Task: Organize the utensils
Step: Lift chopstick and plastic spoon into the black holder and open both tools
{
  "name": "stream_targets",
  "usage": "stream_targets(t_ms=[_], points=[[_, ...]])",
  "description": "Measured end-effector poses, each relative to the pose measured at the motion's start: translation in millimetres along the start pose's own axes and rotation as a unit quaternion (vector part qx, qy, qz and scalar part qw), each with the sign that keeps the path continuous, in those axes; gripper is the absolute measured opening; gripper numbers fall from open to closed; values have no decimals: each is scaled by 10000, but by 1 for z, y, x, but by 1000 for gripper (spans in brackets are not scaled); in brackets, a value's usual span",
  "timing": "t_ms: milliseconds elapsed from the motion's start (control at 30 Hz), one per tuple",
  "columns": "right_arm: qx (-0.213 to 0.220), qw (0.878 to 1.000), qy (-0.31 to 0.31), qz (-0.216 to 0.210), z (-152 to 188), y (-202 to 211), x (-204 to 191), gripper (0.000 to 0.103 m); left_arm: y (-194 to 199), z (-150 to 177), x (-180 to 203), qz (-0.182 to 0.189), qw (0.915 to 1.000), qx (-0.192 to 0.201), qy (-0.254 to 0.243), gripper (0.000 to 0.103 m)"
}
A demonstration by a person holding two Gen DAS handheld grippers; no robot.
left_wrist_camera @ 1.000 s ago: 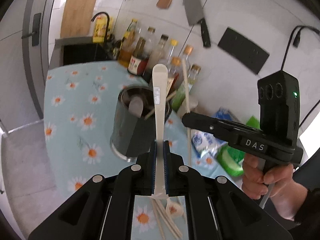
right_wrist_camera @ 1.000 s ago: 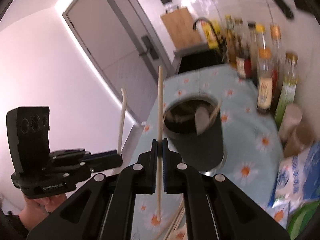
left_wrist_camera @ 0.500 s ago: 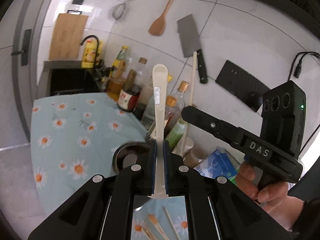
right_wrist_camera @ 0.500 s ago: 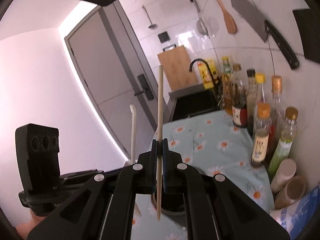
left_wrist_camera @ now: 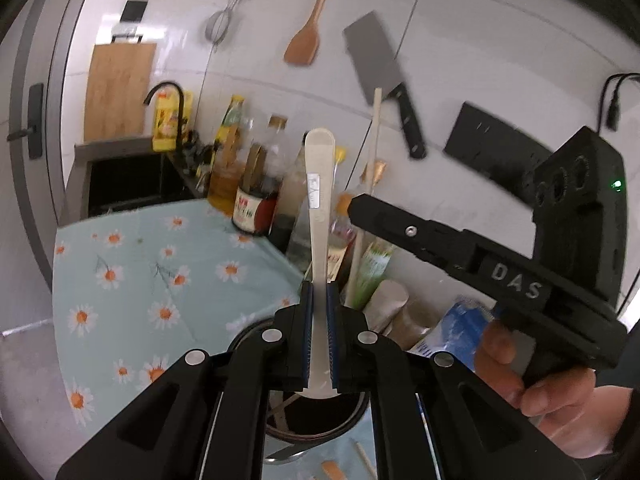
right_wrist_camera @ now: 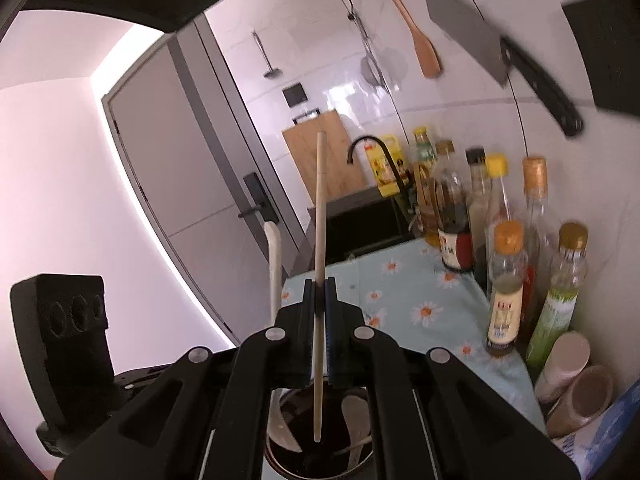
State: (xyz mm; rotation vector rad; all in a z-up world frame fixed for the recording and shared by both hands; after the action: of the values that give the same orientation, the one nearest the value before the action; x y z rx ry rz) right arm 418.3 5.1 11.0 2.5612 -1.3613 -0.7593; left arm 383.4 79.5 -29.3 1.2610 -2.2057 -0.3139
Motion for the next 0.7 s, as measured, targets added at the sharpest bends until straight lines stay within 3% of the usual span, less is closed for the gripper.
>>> stream_targets(t_ms=[300, 333, 367, 400, 700], points=[[-362, 9993, -119, 38, 31, -16, 7, 6, -10, 24, -16, -268, 9991, -301, 164, 7], [-406, 9990, -161, 33, 33, -16, 8, 11, -11, 26, -16, -255, 9989, -338, 184, 7], [-458, 9987, -200, 48, 35, -17, 9, 24, -11, 27, -17, -299, 9988, -347, 190, 7], [-532, 9982, -286, 61, 37, -18, 12, 25, -10, 27, -17, -354, 9985, -357, 192, 7], [-516, 9974, -507, 59, 35, -3, 16, 25, 2, 29, -13, -479, 9981, -346, 198, 9]])
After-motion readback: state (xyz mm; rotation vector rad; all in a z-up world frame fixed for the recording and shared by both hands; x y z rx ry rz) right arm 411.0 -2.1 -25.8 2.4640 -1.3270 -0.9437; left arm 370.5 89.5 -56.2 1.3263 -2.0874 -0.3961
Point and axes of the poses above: each gripper's, at about its wrist camera, not at the fingertips, and y roughly against the way its jaws point, x to its right, z to its underside, the point moved 8 cm from there along -y, roughly the way its jaws point, and after that the axes turned 7 degrees about z, right-handed, at the moved point
